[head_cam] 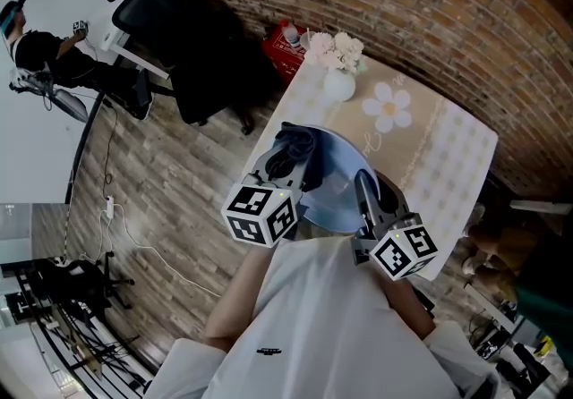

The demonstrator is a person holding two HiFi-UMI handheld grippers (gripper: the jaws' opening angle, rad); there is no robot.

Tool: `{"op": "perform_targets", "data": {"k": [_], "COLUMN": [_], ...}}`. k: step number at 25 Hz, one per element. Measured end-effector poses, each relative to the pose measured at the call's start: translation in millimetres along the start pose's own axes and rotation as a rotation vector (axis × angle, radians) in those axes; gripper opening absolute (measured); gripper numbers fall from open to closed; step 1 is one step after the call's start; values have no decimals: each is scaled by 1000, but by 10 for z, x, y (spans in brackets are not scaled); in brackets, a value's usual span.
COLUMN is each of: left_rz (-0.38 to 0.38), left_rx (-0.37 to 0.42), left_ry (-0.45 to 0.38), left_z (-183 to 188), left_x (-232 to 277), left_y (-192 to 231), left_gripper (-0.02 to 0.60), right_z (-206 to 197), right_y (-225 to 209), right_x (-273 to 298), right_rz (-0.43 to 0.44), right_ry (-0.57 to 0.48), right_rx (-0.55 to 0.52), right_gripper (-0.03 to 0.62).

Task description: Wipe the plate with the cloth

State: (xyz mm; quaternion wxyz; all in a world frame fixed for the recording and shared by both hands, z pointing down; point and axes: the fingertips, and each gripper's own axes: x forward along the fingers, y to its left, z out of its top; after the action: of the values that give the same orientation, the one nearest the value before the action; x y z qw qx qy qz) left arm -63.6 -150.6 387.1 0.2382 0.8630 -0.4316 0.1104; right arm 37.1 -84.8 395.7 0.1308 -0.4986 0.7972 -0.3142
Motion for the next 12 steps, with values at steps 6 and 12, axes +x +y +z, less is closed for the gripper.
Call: {"op": "perform_targets", "data": {"k": [6, 12], "left_rz": [32, 67], "left_rx": [-11, -18], "left_ry": [2, 17], "left_z": [-55, -144], "left_x": [-33, -89], "left_y": [100, 232], "left_gripper": [61, 61], "right_z": [15, 70], "right_y": [-6, -8], "right_x": [-14, -46], "right_rz": [12, 23], "right_ry": [-5, -22], "right_rx": [-4, -5], "right_gripper": [58, 58]}}
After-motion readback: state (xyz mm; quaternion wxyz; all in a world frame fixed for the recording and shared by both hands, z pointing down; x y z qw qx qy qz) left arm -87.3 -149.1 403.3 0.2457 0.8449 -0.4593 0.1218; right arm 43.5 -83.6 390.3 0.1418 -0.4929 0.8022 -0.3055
